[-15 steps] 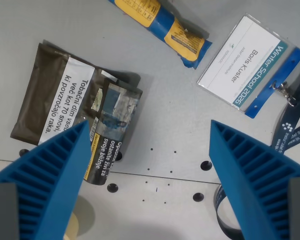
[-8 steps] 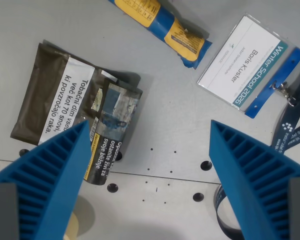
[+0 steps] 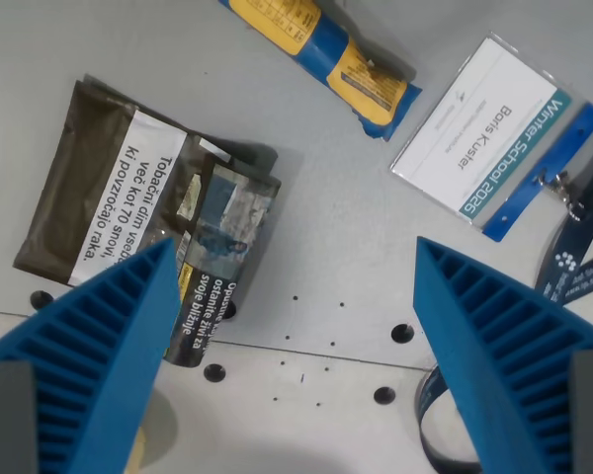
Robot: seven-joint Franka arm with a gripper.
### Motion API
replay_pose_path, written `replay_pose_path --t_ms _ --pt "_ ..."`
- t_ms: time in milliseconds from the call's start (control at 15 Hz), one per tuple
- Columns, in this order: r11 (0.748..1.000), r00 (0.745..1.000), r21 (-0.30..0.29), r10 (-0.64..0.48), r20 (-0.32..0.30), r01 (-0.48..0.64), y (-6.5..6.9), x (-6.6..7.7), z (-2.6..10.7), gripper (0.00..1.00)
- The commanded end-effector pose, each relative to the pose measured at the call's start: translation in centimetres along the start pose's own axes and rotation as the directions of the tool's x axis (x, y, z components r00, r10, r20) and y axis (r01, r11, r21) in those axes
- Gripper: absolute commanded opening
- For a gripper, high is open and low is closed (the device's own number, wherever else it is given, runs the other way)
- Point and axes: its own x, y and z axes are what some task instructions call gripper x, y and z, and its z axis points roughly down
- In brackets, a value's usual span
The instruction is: Move above the blue bag
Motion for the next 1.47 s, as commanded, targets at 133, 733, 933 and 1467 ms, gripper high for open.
replay_pose_path --t_ms 133,733,933,1467 --pt "0.987 0.987 -0.012 -0.16 -0.033 0.16 0.0 0.6 1.0 1.0" --pt "0.916 0.915 -0.036 -0.4 -0.049 0.399 0.0 1.9 4.3 1.0" --pt "0.881 0.879 -0.046 -0.473 -0.052 0.471 0.0 2.5 5.8 1.0" --pt "0.768 0.768 -0.061 -0.64 -0.04 0.637 0.0 4.2 9.6 1.0"
